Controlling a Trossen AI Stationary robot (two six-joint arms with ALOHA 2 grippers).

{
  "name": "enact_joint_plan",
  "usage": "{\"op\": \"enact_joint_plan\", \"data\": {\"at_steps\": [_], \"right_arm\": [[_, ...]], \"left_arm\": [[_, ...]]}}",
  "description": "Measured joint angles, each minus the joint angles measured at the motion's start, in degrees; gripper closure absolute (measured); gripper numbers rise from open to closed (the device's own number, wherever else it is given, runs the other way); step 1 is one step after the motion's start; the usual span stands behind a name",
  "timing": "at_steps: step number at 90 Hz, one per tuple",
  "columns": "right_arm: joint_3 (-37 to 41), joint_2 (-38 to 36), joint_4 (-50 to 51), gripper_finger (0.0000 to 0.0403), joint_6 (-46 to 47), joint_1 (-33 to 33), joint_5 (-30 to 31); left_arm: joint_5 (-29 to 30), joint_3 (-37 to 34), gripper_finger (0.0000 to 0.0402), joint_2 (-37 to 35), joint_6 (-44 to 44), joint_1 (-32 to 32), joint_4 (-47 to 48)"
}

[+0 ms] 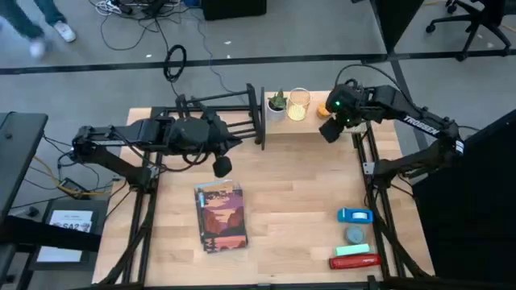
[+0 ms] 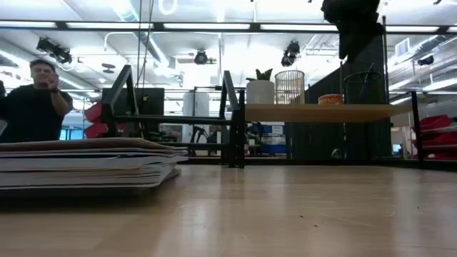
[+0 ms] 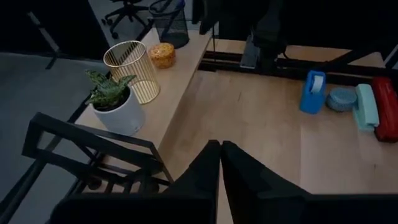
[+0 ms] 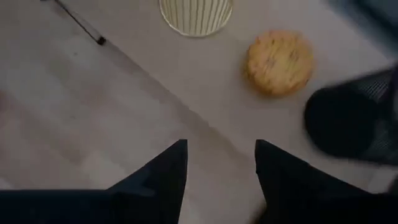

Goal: Stock shelves
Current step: Remove the blue pen from the black pen organizer on the shelf

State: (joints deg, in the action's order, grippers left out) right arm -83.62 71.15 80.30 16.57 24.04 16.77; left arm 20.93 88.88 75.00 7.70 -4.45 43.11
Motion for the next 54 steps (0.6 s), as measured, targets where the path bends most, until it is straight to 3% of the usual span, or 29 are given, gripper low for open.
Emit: {"op": "enact_joint_plan", "data": {"at_steps": [10,21,39,54], "right_arm": [[-1.8,1.5,5.9,0.0213,-7.4,-1.0,7.1],[-2.6,2.4,9.6,0.0184,-6.5,-2.1,14.4],[-4.9,1.7,9.8,0.0154,7.6,-5.7,11.8],[-7.1,1.0,9.7,0.0154,21.1,-8.1,-0.1]], "left_arm": [[0.0,0.0,0.0402,0.0,0.0,0.0,0.0],[0.0,0.0,0.0402,0.0,0.0,0.0,0.0],[0.3,0.0,0.0402,0.0,0.5,0.0,0.0],[1.0,0.0,0.0402,0.0,1.6,0.0,0.0]]}}
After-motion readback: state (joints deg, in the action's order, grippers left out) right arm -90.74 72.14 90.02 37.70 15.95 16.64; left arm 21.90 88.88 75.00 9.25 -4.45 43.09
